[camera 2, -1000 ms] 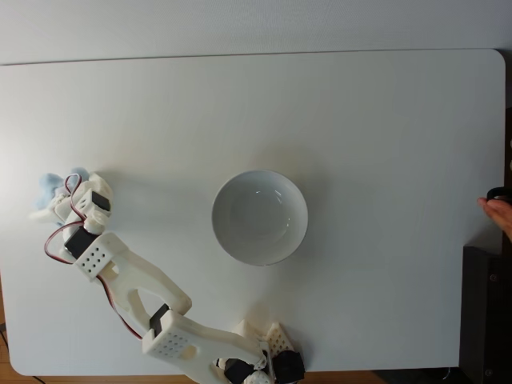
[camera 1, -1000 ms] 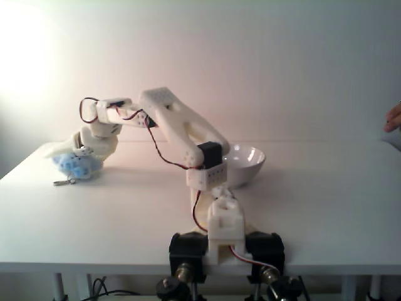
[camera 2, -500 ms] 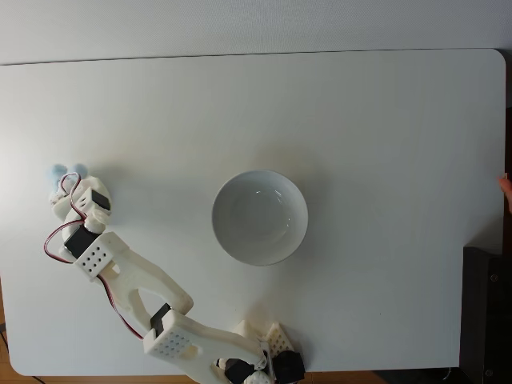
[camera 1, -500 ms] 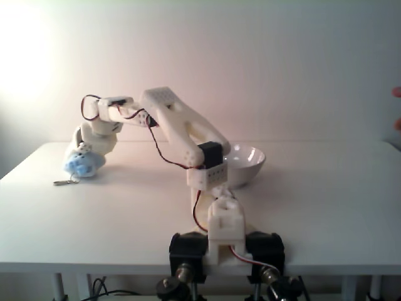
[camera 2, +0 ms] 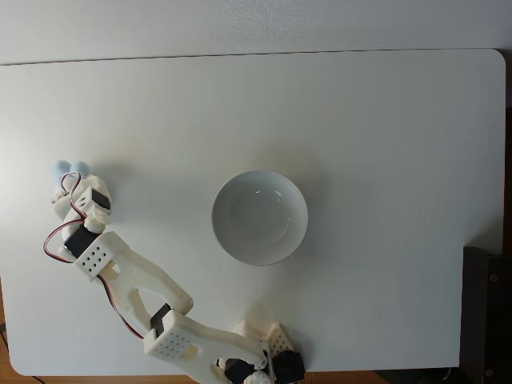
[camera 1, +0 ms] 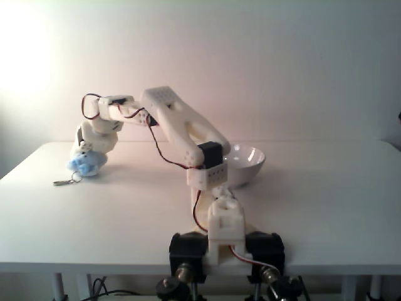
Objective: Grasp a skyblue doll and put it into the bowl.
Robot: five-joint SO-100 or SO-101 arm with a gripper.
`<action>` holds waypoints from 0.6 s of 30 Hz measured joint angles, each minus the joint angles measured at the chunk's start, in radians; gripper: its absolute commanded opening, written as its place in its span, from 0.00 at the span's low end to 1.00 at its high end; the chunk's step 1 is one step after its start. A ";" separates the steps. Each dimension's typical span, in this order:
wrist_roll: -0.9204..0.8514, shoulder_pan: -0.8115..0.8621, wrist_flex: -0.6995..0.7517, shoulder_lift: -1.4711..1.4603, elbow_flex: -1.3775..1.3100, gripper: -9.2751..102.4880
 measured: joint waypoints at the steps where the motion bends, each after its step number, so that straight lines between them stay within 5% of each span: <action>1: 0.000 0.000 0.000 0.000 0.000 0.08; 18: 0.005 0.017 0.015 0.166 0.021 0.08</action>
